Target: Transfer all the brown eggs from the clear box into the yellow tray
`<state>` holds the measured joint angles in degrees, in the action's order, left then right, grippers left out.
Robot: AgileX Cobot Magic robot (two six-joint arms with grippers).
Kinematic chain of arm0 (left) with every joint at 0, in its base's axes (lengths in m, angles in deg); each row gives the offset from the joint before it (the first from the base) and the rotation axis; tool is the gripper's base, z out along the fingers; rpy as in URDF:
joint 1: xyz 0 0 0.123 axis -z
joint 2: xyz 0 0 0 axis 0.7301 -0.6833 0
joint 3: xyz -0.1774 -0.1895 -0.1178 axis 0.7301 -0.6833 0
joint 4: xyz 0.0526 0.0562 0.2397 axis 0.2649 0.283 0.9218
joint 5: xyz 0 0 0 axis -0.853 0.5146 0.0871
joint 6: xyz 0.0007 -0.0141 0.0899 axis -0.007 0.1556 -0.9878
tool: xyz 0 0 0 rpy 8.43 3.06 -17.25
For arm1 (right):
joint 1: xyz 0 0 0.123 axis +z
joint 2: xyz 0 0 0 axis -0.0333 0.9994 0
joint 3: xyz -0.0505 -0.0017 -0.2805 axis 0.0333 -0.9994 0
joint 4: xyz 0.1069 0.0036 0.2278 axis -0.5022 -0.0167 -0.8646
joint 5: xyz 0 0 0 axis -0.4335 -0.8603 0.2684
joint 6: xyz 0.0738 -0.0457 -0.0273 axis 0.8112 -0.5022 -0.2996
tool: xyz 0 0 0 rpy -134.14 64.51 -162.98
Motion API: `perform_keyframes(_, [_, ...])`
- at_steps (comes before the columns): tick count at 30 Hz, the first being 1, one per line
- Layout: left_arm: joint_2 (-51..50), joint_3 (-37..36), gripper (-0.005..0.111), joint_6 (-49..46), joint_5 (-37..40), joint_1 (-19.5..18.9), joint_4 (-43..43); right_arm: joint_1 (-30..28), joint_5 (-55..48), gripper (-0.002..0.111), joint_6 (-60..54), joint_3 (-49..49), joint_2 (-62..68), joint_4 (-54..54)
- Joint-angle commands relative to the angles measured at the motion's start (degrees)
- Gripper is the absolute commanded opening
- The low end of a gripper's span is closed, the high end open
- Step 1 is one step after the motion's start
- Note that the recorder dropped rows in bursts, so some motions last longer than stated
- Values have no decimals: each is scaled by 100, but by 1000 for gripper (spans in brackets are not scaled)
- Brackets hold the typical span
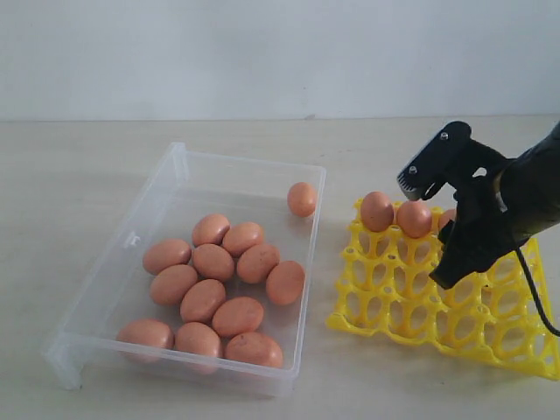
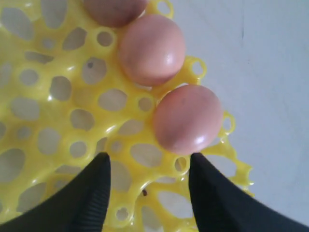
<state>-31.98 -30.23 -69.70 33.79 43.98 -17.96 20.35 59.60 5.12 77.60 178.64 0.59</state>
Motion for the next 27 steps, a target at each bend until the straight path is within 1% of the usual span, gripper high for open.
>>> perform_keyframes(1, [-20, 21, 4, 7, -11, 22, -3, 8, 34, 45, 1192, -23, 282, 1369])
perform_keyframes(3, [-20, 21, 4, 7, -11, 22, -3, 8, -42, 44, 1955, -23, 321, 2009])
perform_keyframes(5, [-20, 21, 4, 7, -11, 22, -3, 8, -81, 43, 2370, -23, 360, 2465])
perform_keyframes(12, [-20, 21, 4, 7, -11, 22, -3, 8, 307, 43, 2512, -23, 438, 2591])
perform_keyframes(18, [-20, 21, 4, 7, -11, 22, -3, 8, -31, 43, 2604, -23, 615, 2935])
perform_keyframes(27, [-20, 21, 4, 7, -11, 22, -3, 8, 16, 43, 3946, -23, 650, 3922])
